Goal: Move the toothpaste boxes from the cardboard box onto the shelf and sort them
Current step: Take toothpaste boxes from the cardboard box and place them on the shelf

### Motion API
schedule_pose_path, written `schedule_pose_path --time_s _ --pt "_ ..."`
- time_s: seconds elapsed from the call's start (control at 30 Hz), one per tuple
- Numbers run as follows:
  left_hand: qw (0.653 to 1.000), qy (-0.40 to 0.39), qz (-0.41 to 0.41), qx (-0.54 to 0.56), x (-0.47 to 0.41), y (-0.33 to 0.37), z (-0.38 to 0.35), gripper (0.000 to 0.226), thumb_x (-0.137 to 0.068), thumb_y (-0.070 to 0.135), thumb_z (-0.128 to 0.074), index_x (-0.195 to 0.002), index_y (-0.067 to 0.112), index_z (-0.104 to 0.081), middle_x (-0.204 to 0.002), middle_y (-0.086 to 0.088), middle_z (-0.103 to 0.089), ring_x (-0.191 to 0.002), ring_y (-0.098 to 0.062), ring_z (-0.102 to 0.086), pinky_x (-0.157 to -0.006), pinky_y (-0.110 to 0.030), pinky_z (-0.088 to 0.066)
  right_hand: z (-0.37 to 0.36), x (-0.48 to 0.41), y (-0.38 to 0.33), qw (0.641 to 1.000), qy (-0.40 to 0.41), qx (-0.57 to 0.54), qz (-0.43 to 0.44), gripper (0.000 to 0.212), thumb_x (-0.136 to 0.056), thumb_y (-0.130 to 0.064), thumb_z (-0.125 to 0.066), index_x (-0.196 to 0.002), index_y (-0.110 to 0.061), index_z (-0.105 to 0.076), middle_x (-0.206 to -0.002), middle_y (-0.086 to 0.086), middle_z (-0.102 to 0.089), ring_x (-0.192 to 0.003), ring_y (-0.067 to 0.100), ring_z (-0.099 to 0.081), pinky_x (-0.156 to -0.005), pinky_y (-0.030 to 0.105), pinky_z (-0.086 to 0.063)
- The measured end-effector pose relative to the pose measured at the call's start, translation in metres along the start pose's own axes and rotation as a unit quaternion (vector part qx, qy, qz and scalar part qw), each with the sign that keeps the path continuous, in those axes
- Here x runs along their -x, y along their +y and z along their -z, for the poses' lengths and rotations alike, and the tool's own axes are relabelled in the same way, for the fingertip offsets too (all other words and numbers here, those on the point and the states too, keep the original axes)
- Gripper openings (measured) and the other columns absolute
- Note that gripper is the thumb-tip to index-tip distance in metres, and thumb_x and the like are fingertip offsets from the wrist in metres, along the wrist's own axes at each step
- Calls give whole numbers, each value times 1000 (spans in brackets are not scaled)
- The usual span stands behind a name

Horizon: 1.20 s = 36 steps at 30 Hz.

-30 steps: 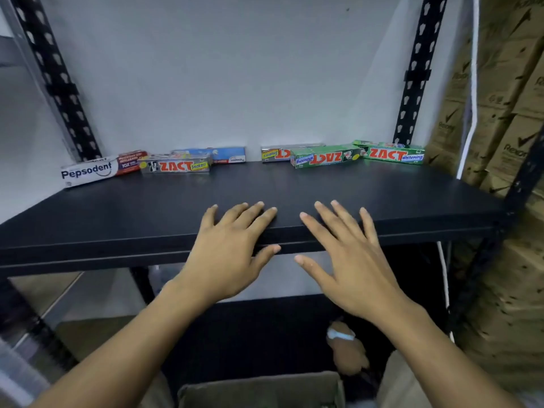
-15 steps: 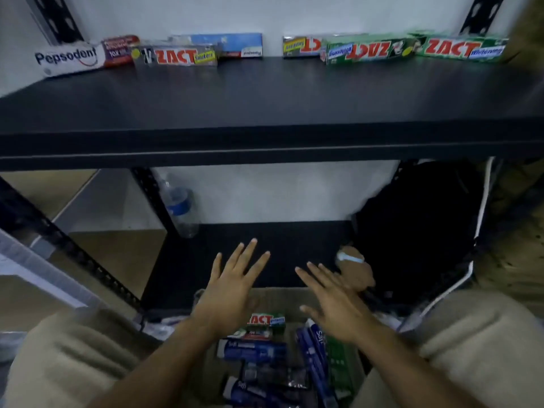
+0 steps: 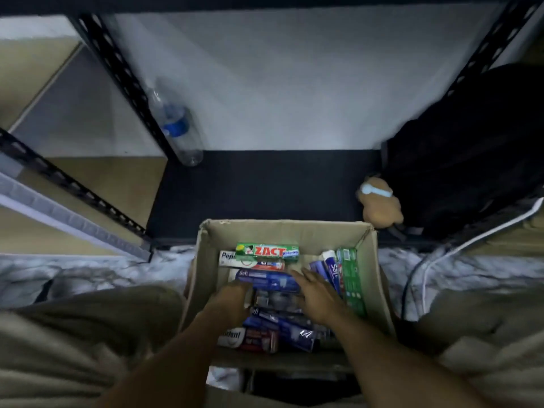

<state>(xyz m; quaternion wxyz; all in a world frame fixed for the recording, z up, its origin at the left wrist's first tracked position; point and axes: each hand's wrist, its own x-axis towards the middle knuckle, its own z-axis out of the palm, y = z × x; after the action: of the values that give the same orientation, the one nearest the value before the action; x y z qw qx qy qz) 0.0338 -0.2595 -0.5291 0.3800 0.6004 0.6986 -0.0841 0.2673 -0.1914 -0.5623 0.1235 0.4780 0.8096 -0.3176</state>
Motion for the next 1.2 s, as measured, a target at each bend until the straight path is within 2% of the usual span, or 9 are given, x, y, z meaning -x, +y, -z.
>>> schedule_pose_path --time_s 0.13,0.23,0.4,0.57,0.73,0.87,1.0,1.1,1.2 --pt "998 -52 28 18 -1 -16 -26 45 -82 27 -68 -127 24 -62 -126 -3 -65 -116 -23 -62 -98 -33 -51 -9 -21 -1 998 53 -26 8 76 -94 -18 -58 -157 -30 -17 -165 5 -17 -151 30 -17 -120 43 -25" --pt "995 -86 45 30 0 -24 -37 45 -79 20 -62 -124 23 -64 -127 -5 -66 -113 -20 -63 -97 -29 -50 -2 -43 -4 995 97 -17 21 74 -94 -13 -59 -157 -26 -21 -165 5 -15 -152 28 -14 -121 44 -22" --pt "994 -87 46 45 6 -40 -48 37 -87 16 -64 -124 20 -64 -134 -5 -59 -122 -23 -57 -100 -25 -44 6 -70 -5 997 64 35 39 72 -96 -21 -59 -157 -24 -21 -164 5 -19 -151 27 -15 -122 44 -19" --pt "991 -86 54 88 11 -44 -52 32 -91 12 -60 -122 15 -55 -134 -13 -58 -117 -28 -58 -96 -33 -48 -8 -72 -6 996 67 44 26 82 -89 -8 -65 -157 -19 -20 -162 2 -17 -147 26 -18 -118 44 -27" --pt "989 -95 60 91 12 -44 -51 28 -90 14 -61 -106 28 -44 -132 -11 -58 -114 -28 -59 -94 -42 -53 -4 -75 -20 994 93 65 0 83 -82 0 -66 -153 -17 -25 -155 6 -19 -136 28 -26 -98 39 -45" --pt "990 -104 57 75 9 -44 -50 34 -89 15 -64 -116 30 -50 -139 -9 -54 -120 -27 -56 -99 -41 -50 -12 -68 -16 997 76 -1 -24 81 -82 9 -62 -148 -25 -31 -159 4 -9 -133 30 -37 -83 37 -53" --pt "993 -111 35 31 3 -44 -46 43 -87 13 -66 -127 25 -55 -142 -9 -47 -127 -27 -49 -104 -39 -45 -18 -63 -10 995 97 9 5 69 -80 11 -61 -137 -23 -42 -142 3 -38 -114 28 -53 -74 36 -46" --pt "995 -103 16 0 4 -41 -41 43 -88 17 -67 -128 28 -56 -142 -8 -45 -132 -29 -42 -107 -40 -41 -23 -60 -10 993 116 19 25 72 -84 1 -63 -145 -25 -35 -129 4 -53 -113 28 -52 -88 40 -46" --pt "993 -110 22 -48 7 -35 -33 47 -89 31 -66 -133 36 -52 -150 -3 -36 -141 -32 -28 -115 -52 -28 -26 -58 -12 989 137 44 40 74 -85 -10 -67 -148 -32 -35 -132 4 -45 -121 26 -44 -96 42 -43"
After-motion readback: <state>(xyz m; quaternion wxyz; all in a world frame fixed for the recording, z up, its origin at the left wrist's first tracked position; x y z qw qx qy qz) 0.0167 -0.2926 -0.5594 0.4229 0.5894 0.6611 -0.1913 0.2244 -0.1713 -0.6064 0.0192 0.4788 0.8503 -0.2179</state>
